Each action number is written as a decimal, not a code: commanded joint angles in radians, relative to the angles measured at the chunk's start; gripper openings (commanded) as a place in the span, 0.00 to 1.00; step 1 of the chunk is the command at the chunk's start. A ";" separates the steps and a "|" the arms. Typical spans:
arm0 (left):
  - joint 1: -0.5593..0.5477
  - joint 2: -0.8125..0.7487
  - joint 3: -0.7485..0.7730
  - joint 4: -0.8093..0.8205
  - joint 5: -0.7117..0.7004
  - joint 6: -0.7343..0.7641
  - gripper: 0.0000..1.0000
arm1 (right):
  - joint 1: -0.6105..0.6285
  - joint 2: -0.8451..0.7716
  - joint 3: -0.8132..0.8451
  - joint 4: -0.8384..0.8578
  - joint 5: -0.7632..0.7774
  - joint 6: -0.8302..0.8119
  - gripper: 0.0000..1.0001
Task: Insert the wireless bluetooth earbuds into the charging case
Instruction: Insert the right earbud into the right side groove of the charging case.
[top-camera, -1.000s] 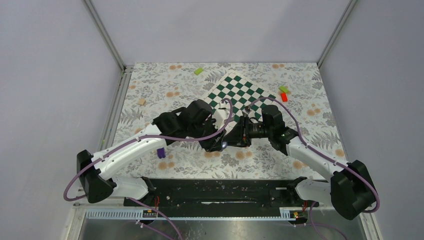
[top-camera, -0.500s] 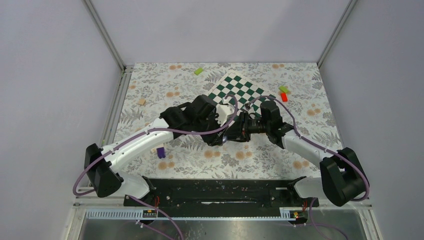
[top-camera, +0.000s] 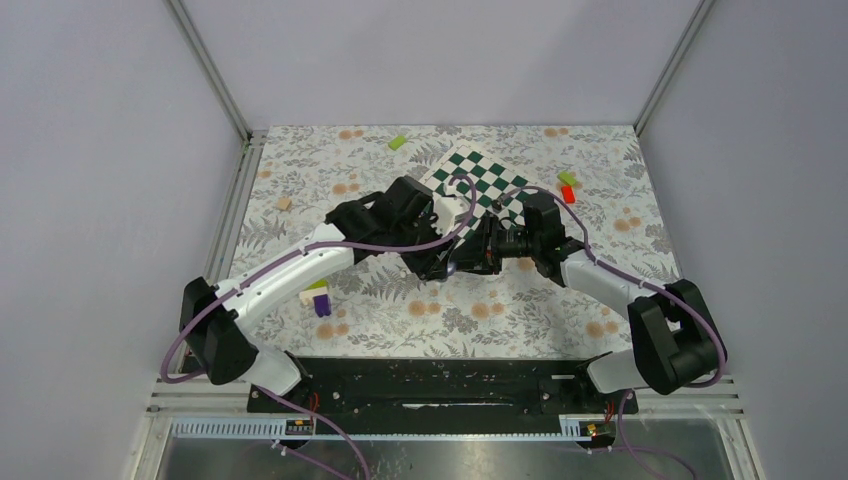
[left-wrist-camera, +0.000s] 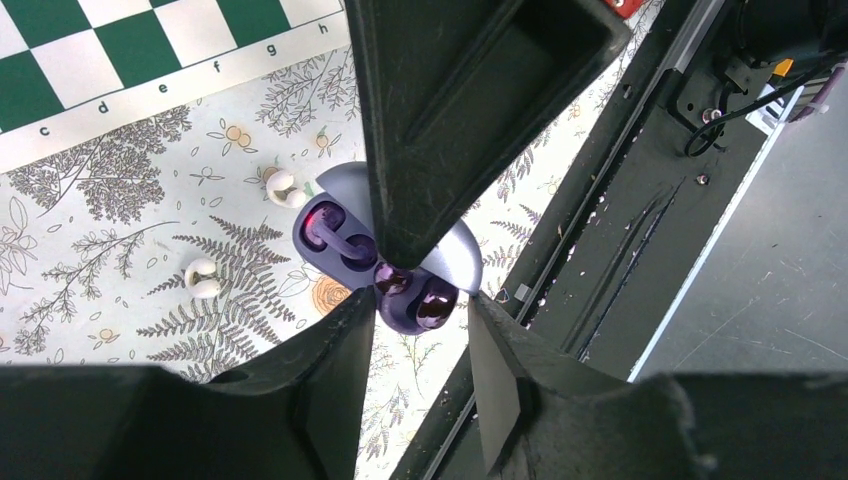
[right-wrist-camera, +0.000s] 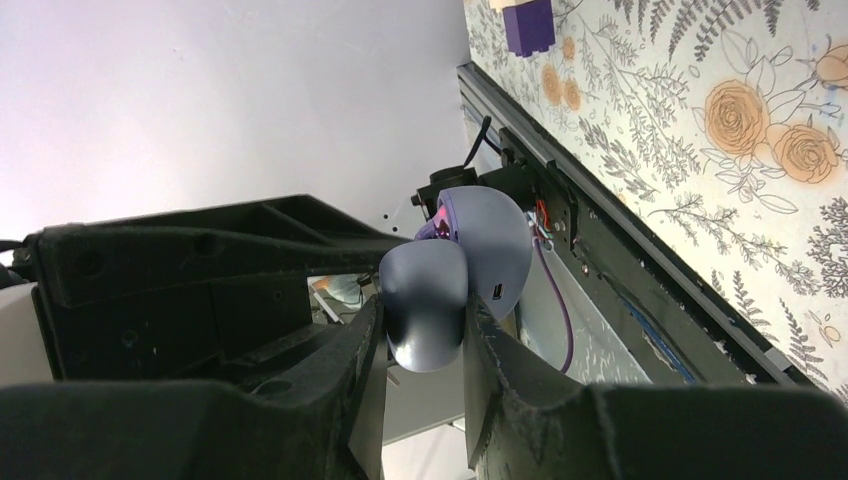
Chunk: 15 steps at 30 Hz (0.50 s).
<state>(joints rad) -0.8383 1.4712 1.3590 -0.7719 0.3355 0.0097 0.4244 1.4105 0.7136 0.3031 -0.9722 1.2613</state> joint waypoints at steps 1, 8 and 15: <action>0.009 0.001 0.051 0.035 0.037 0.008 0.43 | -0.001 0.009 0.050 0.067 -0.057 0.014 0.00; 0.015 -0.011 0.050 0.038 0.033 0.000 0.44 | -0.001 0.008 0.044 0.068 -0.054 0.015 0.00; 0.017 -0.028 0.053 0.040 0.029 -0.004 0.45 | -0.001 0.004 0.038 0.068 -0.050 0.016 0.00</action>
<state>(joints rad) -0.8249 1.4712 1.3617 -0.7734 0.3386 0.0097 0.4229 1.4204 0.7170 0.3244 -0.9894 1.2659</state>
